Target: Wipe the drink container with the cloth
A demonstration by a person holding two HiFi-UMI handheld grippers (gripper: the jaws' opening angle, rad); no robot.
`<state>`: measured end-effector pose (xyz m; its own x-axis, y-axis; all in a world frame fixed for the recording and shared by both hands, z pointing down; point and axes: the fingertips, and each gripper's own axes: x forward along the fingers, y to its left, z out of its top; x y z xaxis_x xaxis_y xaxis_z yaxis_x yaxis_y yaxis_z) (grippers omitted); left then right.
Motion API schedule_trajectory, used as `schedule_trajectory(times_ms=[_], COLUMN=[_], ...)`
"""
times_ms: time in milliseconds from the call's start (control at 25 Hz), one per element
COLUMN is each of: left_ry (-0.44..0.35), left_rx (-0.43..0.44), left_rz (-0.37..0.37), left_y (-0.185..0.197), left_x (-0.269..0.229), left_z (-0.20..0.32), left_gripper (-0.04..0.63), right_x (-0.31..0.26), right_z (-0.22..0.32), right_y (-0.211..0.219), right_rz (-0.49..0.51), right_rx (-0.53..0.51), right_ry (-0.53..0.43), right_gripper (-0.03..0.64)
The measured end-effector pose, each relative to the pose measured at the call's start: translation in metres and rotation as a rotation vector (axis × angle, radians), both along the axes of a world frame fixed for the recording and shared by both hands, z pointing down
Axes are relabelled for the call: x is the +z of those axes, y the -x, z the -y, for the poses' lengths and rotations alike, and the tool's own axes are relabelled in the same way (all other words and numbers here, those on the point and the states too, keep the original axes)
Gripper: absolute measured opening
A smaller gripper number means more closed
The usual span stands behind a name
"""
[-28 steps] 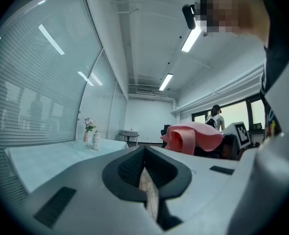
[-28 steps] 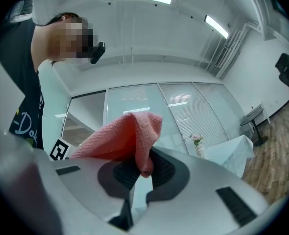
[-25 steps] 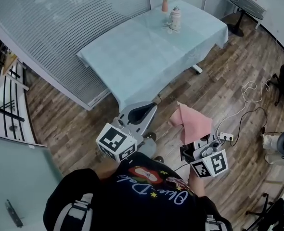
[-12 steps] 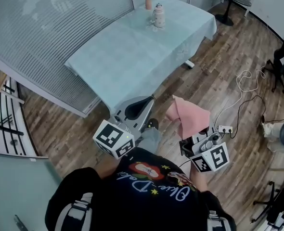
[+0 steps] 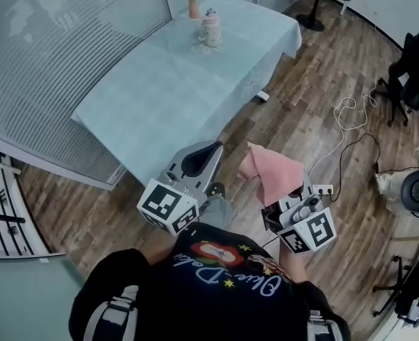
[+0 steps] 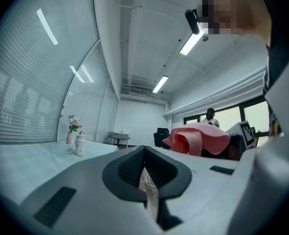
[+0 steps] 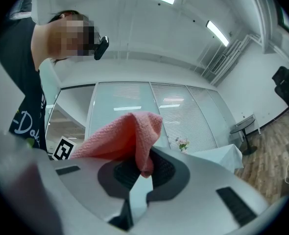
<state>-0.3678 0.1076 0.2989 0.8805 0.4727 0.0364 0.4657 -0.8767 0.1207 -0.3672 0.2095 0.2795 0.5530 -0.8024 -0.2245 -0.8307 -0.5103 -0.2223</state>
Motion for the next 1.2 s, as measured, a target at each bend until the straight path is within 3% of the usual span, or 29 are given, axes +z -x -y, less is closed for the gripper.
schedule_trajectory(times_ms=[360,760,1200], left_ry=[0.002,-0.001,0.005], left_rx=[-0.012,-0.017,-0.089], left_rz=[0.017,0.012,-0.009], left_y=[-0.078,-0.161,-0.229], left_x=[0.028,0.023,0.024], left_z=[0.029,0.068,0.132], left_gripper=[0.003,0.003,0.003], right_x=[0.019,0.013,0.012], right_z=[0.03,0.069,0.135], right_y=[-0.077,-0.159,-0.237], right_rz=[0.04,0.049,0.037], right_rx=[0.001,-0.011,-0.066], right_ry=[0.057,0.088,0.129], right_gripper=[0.012,0.012,0.012])
